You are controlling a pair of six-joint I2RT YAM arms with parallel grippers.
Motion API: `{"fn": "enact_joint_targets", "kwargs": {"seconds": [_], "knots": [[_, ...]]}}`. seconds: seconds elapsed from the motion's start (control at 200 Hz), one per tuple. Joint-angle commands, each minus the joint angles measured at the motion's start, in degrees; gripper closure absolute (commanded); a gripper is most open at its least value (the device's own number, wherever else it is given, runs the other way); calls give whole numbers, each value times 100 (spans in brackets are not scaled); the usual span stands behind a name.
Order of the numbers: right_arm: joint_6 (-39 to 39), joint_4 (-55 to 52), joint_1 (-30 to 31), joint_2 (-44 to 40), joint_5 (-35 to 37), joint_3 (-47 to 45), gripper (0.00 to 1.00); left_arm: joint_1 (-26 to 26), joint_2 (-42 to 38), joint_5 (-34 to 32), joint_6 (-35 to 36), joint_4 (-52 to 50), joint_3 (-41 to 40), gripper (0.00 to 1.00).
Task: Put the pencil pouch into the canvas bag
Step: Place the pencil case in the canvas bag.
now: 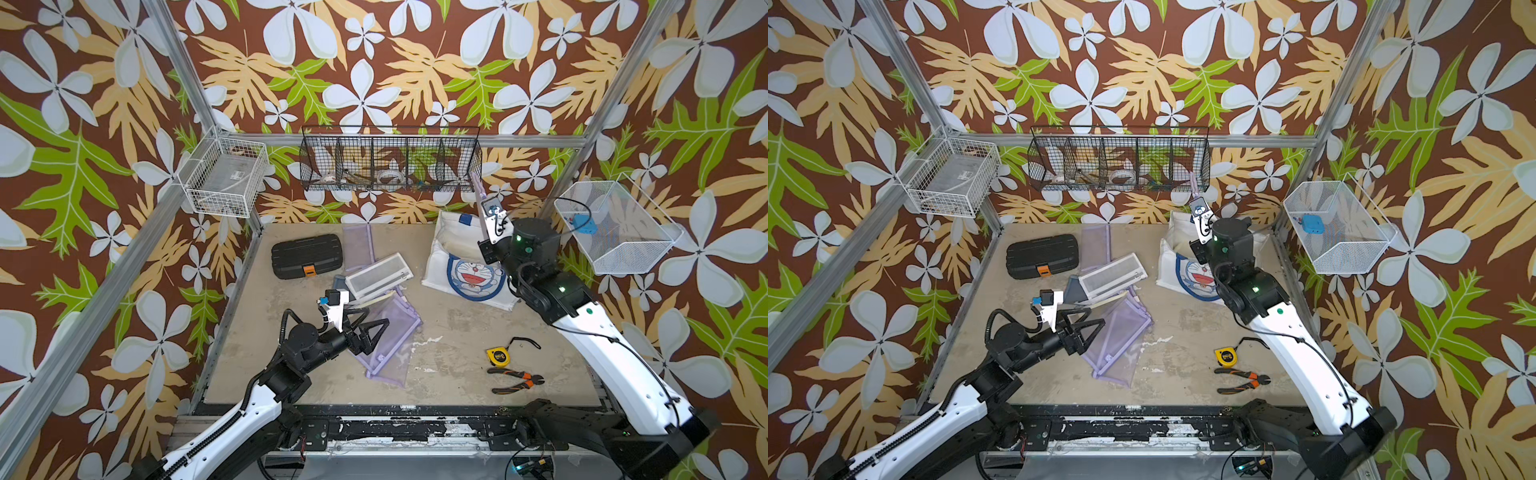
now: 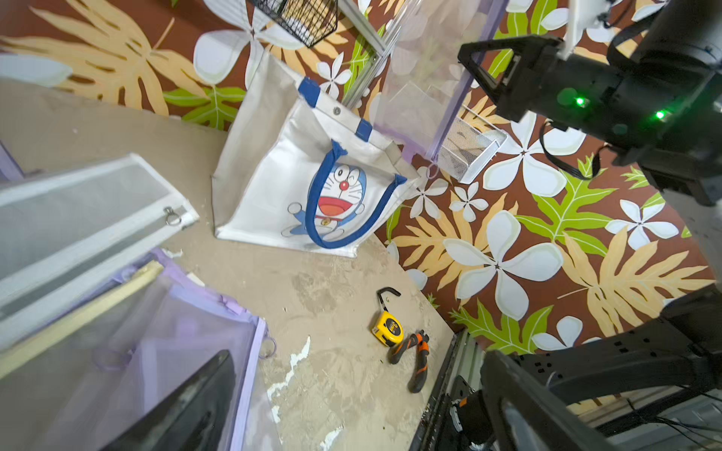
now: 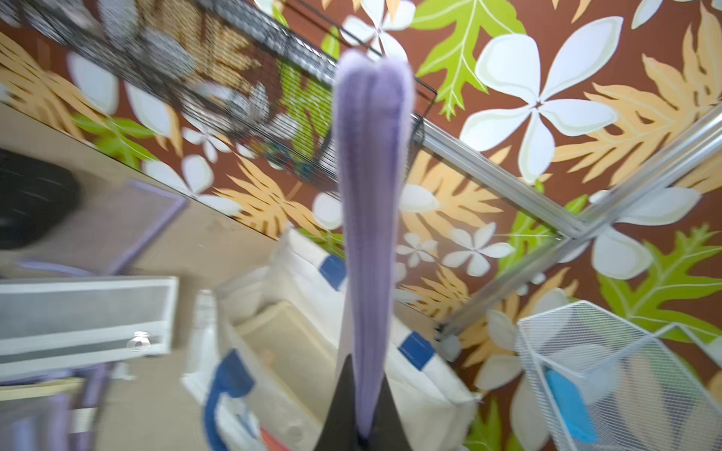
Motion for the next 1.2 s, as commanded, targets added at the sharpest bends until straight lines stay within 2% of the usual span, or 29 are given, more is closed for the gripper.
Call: {"fn": "enact_joint_targets", "kwargs": {"seconds": [0.0, 0.155, 0.325, 0.52, 0.601, 0.761, 0.896, 1.071, 1.196], "knots": [[-1052, -110, -167, 366, 784, 59, 100, 13, 70, 278, -321, 644, -108, 0], [-1726, 380, -324, 671, 980, -253, 100, 22, 146, 514, -449, 944, -178, 0], [-1836, 295, -500, 977, 851, -317, 100, 56, 260, 658, -677, 1416, -389, 0], [-1827, 208, -500, 1193, 642, -511, 100, 84, 253, 628, -655, 1366, -370, 0], [-1757, 168, -500, 1272, 581, -511, 94, 83, 247, 494, -558, 1142, -322, 0], [-1624, 115, -501, 1323, 467, -479, 65, 94, 286, 242, -394, 681, -197, 0], [-1461, 27, -491, 1272, 328, -390, 51, 101, 329, 30, -299, 367, -82, 1], [-1137, -103, -312, 1054, 453, -328, 42, 114, 724, -484, -50, -604, 269, 5], [-176, -506, -30, 723, 26, -73, 40, 167, 1151, -589, 166, -1193, 545, 13]]}}
